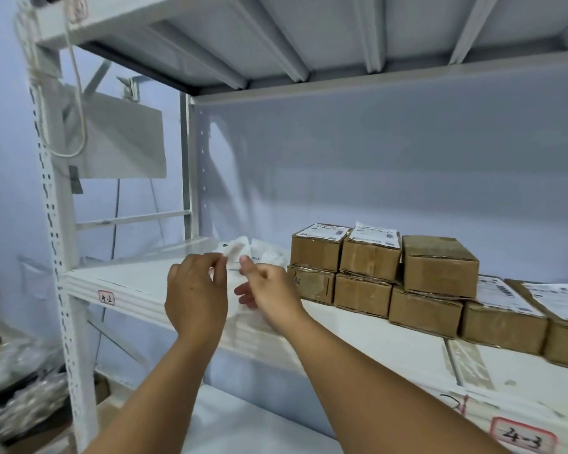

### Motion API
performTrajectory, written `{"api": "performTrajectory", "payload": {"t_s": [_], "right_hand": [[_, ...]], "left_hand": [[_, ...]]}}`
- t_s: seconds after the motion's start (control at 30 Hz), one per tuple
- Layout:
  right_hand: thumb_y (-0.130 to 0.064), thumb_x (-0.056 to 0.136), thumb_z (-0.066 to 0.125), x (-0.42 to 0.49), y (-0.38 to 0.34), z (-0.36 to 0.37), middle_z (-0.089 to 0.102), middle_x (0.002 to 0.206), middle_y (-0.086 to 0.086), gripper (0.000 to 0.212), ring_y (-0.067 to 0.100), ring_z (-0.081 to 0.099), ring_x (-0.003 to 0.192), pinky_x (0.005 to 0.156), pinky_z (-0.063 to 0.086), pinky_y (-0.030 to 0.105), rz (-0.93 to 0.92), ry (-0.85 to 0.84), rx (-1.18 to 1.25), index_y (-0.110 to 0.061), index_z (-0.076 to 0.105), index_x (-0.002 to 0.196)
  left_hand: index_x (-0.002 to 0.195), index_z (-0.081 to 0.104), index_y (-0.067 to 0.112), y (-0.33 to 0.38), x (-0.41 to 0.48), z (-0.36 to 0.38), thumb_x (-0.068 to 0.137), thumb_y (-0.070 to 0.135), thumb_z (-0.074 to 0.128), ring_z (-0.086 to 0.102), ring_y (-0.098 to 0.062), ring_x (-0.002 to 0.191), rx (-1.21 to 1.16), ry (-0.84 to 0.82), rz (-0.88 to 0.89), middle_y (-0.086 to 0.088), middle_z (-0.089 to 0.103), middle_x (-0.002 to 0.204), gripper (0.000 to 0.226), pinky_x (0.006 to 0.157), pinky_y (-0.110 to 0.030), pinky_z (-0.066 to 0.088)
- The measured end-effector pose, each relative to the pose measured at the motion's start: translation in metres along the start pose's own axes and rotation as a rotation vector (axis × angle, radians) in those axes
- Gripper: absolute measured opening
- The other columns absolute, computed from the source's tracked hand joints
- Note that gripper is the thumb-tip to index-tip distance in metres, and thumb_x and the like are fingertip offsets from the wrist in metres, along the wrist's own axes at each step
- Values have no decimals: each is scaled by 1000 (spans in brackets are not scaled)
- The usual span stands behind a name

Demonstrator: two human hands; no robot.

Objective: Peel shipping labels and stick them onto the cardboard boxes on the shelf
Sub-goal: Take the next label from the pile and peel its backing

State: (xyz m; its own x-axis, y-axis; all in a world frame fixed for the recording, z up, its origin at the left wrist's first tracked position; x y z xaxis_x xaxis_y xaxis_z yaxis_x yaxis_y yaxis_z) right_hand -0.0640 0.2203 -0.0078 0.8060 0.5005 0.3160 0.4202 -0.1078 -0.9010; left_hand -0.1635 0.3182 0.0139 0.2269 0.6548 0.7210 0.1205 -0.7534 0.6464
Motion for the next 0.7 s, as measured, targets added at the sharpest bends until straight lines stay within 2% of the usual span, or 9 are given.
{"api": "performTrajectory", "payload": {"t_s": [0.07,0.1,0.2,0.27,0.3,0.4,0.43,0.53,0.7], "right_hand": [[-46,94,49,-7,-6,-6,69,78,6,40,17,66,67,70,56,29,90,-4,399,-10,66,97],[-40,95,52,-10,-11,-12,69,78,6,33,16,66,66,69,56,27,93,3,495,-10,66,91],[-14,97,51,-23,-26,-34,64,74,7,22,13,61,59,63,55,23,75,62,573,-9,60,77],[0,94,44,-33,-28,-50,65,74,6,27,14,59,59,54,53,20,87,103,560,-10,62,76],[4,91,41,-40,-30,-57,66,75,7,30,16,60,61,56,54,22,93,105,561,-10,64,78],[7,89,38,-55,-29,-78,69,84,14,31,21,64,65,80,55,37,107,107,610,-5,67,90],[7,89,39,-59,-29,-85,69,85,15,30,21,65,65,80,55,37,109,117,635,-3,66,96],[8,92,39,-73,-27,-107,69,83,14,28,19,68,64,61,58,26,100,128,763,2,63,104],[5,96,39,-94,-16,-149,70,82,9,24,20,67,74,62,58,25,61,183,774,-3,62,95]], "left_hand": [[92,71,21,24,-7,-6,92,30,56,49,-24,98,10,1,139,3,66,98,18,60,-32,35],[89,72,21,33,-11,-7,91,30,58,50,-26,94,14,-5,221,3,67,93,17,58,-31,36],[81,73,18,59,-27,-9,87,31,55,52,-29,77,14,37,487,0,69,80,24,64,-31,38],[80,74,18,69,-36,-14,85,31,53,48,-25,78,-10,81,547,-1,68,82,25,71,-27,34],[81,75,17,74,-40,-16,84,30,56,46,-24,81,-39,87,527,-2,67,84,23,73,-25,33],[85,75,15,87,-48,-17,80,16,71,50,-31,90,-147,28,404,-5,64,92,6,76,-16,25],[88,74,15,92,-51,-16,79,11,73,51,-32,91,-191,-15,358,-5,63,95,10,77,-15,24],[100,70,13,107,-58,-8,82,-1,66,51,-20,98,-404,-162,204,-3,54,109,23,82,-17,33],[101,68,9,131,-80,6,85,-6,60,49,0,89,-593,-298,10,-1,38,119,24,75,2,33]]}}
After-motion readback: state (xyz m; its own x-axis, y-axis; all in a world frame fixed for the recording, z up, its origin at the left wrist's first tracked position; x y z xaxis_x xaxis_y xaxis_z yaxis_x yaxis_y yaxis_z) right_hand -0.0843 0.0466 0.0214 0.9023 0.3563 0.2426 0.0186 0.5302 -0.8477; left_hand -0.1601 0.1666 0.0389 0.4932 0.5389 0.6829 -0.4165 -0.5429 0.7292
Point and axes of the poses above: each hand's wrist, its own x-axis towards the middle knuckle, its own z-axis out of the palm, y = z × x, the point moved 8 cm from there along x, towards the middle knuckle
